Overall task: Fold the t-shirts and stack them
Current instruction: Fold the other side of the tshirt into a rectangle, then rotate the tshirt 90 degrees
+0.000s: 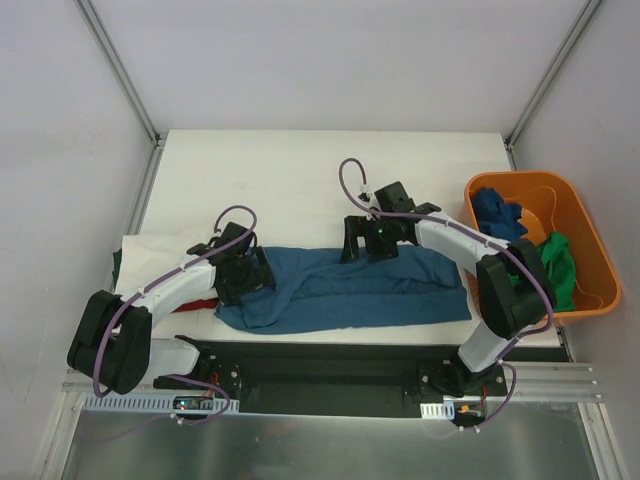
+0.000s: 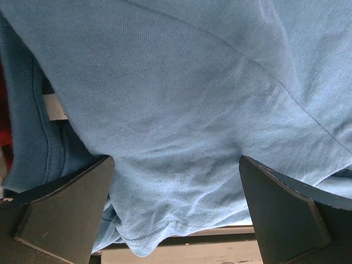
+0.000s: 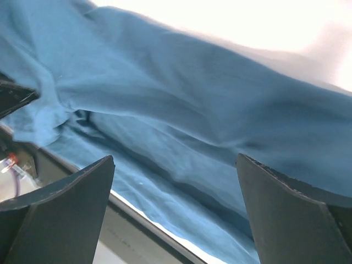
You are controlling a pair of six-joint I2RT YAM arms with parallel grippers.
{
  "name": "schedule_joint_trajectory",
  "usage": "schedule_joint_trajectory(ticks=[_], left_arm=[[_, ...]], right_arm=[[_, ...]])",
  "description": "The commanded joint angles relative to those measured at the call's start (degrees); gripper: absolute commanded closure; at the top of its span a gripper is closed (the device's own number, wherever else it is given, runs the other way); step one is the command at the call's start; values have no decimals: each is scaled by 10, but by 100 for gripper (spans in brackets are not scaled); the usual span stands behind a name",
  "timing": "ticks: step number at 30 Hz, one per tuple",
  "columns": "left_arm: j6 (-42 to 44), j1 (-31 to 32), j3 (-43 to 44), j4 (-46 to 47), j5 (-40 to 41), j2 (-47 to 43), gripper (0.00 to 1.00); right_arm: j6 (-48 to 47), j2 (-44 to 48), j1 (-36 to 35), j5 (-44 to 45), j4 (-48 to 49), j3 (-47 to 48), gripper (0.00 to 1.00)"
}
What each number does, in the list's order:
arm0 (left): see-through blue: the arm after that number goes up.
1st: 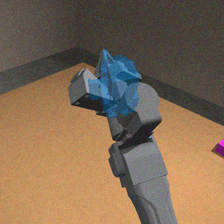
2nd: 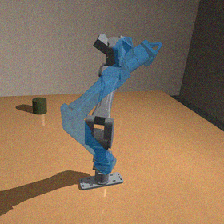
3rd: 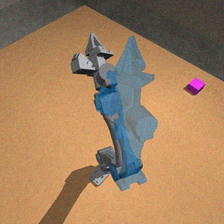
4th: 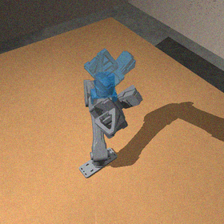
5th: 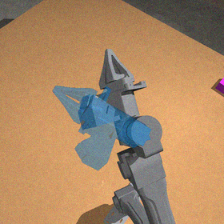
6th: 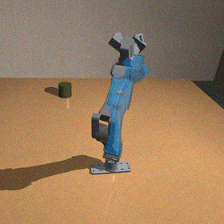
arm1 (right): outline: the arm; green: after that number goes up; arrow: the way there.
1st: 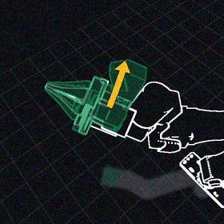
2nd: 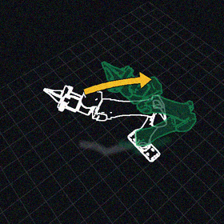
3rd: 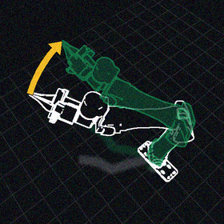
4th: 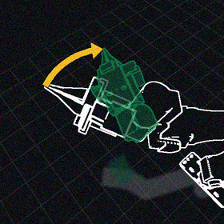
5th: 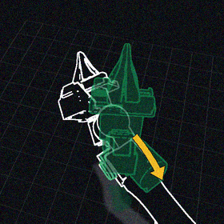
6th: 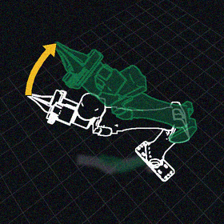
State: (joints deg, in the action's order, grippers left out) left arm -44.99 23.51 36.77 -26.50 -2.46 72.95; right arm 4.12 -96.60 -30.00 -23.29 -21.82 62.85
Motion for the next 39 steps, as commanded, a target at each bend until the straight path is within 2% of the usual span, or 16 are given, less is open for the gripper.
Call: schedule_joint_trajectory(ticks=[1,5,10,15,26,30,32,33,35,36,38,39], left_arm=[[2,-6,-10,-36,21,-15,1],[3,-6,-5,-36,16,-16,1],[2,-1,19,-35,-38,-11,1],[-2,38,51,-26,-32,7,1],[42,37,207,-21,-14,230,1],[76,30,312,-21,-21,340,1],[87,7,365,-28,-44,388,1],[88,-1,420,-27,-83,435,1],[92,-18,481,-27,-111,480,1],[93,-21,549,-29,-130,523,1],[98,-27,622,-29,-155,566,1],[98,-28,702,-31,-176,611,1]], right_arm=[[-13,61,3,89,-40,-8,4],[-20,64,26,123,-58,-17,4],[-1,91,57,131,-42,-61,4],[10,105,98,130,-33,-93,4],[-1,71,175,108,-30,-130,4],[-6,84,193,110,-39,-143,4],[-2,87,199,108,-45,-148,4],[2,90,200,106,-45,-152,4],[6,95,198,104,-45,-168,4],[11,105,195,98,-44,-174,4],[12,118,189,95,-51,-194,4],[17,135,173,92,-55,-202,4]])
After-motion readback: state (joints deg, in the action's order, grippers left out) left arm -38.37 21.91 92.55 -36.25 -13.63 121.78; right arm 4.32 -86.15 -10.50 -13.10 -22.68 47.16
